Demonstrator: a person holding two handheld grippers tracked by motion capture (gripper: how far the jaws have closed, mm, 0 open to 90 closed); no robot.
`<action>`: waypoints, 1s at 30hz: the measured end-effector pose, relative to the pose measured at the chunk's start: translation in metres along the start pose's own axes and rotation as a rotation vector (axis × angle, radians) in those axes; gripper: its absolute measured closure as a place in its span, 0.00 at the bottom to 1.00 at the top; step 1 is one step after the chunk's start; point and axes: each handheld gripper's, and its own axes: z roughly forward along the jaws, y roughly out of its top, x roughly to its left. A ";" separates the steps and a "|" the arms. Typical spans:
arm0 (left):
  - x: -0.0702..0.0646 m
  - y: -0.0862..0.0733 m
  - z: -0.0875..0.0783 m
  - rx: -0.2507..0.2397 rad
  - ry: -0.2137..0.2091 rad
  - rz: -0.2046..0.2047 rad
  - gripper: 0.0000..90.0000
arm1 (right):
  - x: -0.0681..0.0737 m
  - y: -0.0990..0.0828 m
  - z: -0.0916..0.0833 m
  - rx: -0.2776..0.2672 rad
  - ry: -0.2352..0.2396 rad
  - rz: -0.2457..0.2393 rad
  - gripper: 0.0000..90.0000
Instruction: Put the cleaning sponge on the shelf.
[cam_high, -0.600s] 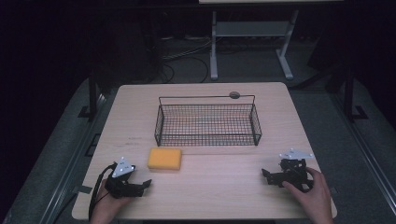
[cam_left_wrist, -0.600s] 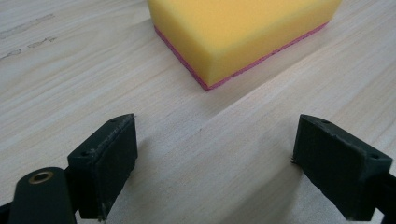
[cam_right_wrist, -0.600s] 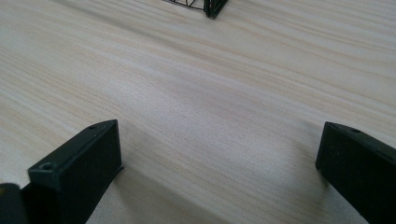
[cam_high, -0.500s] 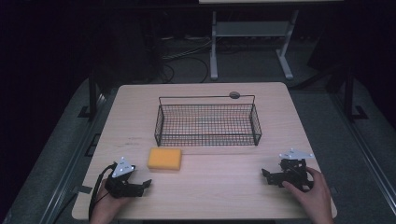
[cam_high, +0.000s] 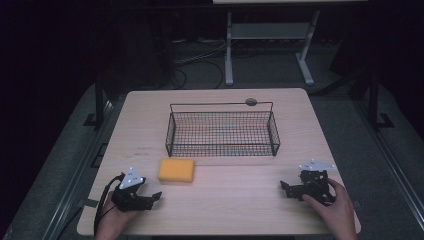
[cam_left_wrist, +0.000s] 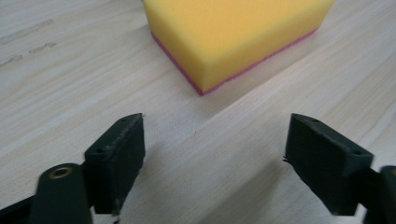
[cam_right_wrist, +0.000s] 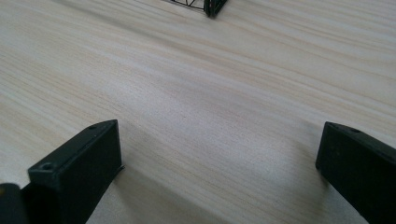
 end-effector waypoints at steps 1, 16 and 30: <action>0.000 0.001 -0.001 -0.004 -0.001 0.001 0.23 | 0.000 0.000 0.000 -0.001 0.000 0.001 0.00; 0.002 0.015 -0.008 0.033 -0.046 0.014 0.50 | 0.000 0.000 0.000 0.003 0.000 0.003 0.00; 0.012 0.040 -0.012 0.056 -0.080 0.004 0.93 | 0.000 0.000 0.000 0.000 -0.001 -0.001 0.00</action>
